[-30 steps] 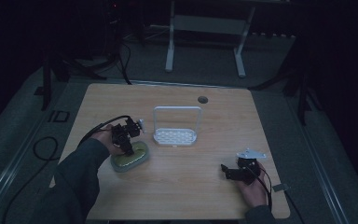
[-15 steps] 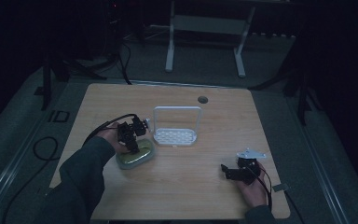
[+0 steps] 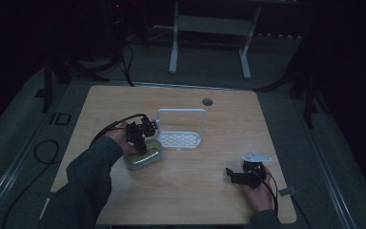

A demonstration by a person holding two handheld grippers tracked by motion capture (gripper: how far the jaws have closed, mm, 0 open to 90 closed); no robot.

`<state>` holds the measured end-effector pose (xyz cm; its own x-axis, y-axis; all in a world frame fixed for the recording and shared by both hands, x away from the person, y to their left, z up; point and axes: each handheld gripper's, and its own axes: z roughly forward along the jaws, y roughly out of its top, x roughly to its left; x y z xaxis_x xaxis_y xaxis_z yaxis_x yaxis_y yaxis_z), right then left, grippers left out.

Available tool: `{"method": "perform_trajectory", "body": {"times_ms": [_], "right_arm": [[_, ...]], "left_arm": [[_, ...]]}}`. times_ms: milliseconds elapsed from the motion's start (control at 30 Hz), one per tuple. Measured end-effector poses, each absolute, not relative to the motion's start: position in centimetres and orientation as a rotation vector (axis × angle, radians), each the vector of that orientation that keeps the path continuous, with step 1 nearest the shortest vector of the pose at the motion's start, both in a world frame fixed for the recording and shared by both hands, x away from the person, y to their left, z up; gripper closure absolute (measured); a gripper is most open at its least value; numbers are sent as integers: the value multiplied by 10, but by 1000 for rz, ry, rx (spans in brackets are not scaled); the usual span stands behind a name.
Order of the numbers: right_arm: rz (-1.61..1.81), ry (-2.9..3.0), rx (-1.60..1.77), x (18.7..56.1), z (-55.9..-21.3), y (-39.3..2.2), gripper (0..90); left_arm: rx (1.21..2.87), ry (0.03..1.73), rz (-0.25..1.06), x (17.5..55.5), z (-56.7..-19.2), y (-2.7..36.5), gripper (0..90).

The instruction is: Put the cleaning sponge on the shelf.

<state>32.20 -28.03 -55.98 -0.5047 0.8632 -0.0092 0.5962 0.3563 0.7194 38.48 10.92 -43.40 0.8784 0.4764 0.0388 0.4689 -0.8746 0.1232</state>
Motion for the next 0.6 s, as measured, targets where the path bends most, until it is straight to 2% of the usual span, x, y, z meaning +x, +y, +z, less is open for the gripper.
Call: {"method": "perform_trajectory", "body": {"times_ms": [300, 600], "right_arm": [[943, 2237, 1277, 322, -560, -280, 123], [943, 2236, 1278, 322, -560, -280, 123]], "left_arm": [[2957, 667, 159, 386, -427, 94, 717], [2960, 633, 152, 388, -424, 88, 717]]}}
